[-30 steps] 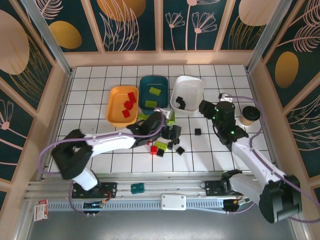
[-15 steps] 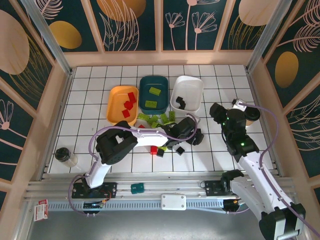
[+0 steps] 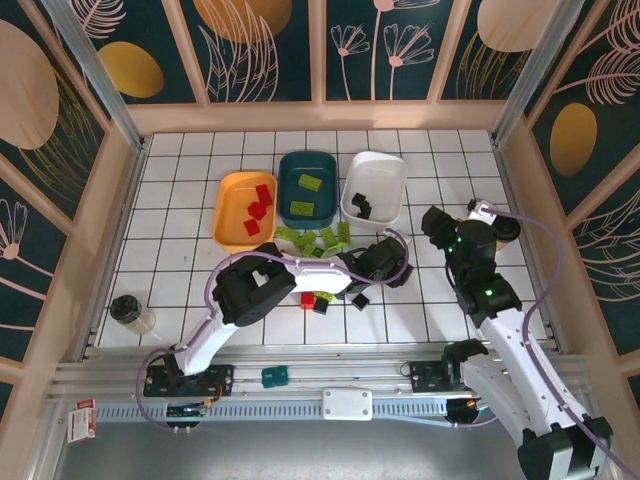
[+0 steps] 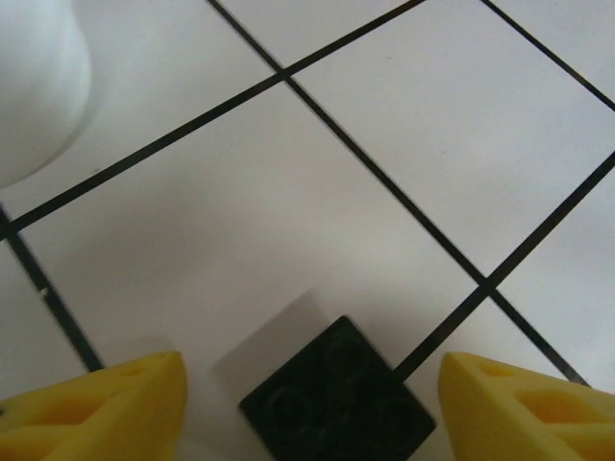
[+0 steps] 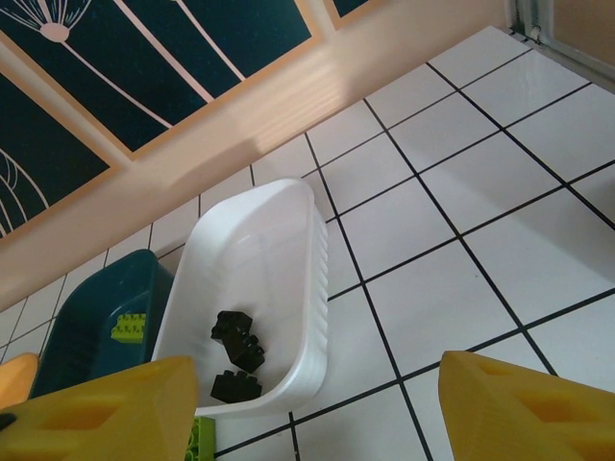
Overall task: Sort the legos into containers by color
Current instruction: Pick up the lego from the middle-right of the table, then place the lego in the container.
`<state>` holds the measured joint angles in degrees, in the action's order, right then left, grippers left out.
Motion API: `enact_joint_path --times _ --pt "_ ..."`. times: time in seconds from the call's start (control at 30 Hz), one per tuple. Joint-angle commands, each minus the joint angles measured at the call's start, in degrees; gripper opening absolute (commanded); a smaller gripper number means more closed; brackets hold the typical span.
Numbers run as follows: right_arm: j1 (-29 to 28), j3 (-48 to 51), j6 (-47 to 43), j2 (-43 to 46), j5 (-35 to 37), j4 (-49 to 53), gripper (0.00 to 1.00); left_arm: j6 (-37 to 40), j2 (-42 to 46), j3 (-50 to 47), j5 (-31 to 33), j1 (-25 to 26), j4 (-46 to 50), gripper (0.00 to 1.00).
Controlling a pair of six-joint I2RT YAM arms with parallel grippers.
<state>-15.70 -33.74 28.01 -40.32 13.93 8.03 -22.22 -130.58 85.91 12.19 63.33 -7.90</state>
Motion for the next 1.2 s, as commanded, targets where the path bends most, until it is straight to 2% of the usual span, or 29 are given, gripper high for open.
enact_joint_path --times 0.0,0.13,0.23,0.4,0.5,0.7,0.8,1.0,1.07,1.17 --pt "0.59 -2.19 0.29 0.79 1.43 0.35 0.68 1.45 -2.57 1.36 2.04 1.31 0.52 0.62" --pt "0.67 -2.13 0.49 0.81 1.77 0.25 0.68 0.51 -0.97 -1.39 2.02 1.35 -1.24 0.47" --pt "0.76 -1.95 0.47 0.72 1.80 0.05 0.68 -0.24 1.57 -3.83 2.50 1.30 -2.45 0.41" --pt "0.91 -1.85 0.54 0.35 1.78 -0.37 0.68 -1.70 8.38 -9.02 4.49 0.94 -4.81 0.34" --pt "0.85 -1.43 0.70 0.00 1.47 -0.70 0.68 -3.43 14.02 -12.78 3.27 -0.40 -6.66 0.31" --pt "0.98 -0.38 0.99 -0.42 0.38 -1.69 0.69 -7.20 23.07 -17.41 -1.20 -6.64 -8.98 0.31" --pt "0.94 0.22 1.08 -0.73 -0.34 -2.01 0.68 -6.87 21.17 -14.25 -3.02 -9.90 -7.30 0.31" --pt "0.94 1.60 1.17 -1.51 -2.33 -2.34 0.69 -9.42 11.73 -4.11 -8.46 -15.66 -4.81 0.31" --pt "0.94 2.17 0.52 -1.69 -3.68 -2.82 0.69 -9.90 9.75 -1.37 -9.09 -16.53 -4.49 0.35" --pt "0.94 3.35 -0.91 -2.41 -6.81 -3.46 0.69 -10.08 8.42 1.65 -10.03 -16.86 -4.21 0.51"
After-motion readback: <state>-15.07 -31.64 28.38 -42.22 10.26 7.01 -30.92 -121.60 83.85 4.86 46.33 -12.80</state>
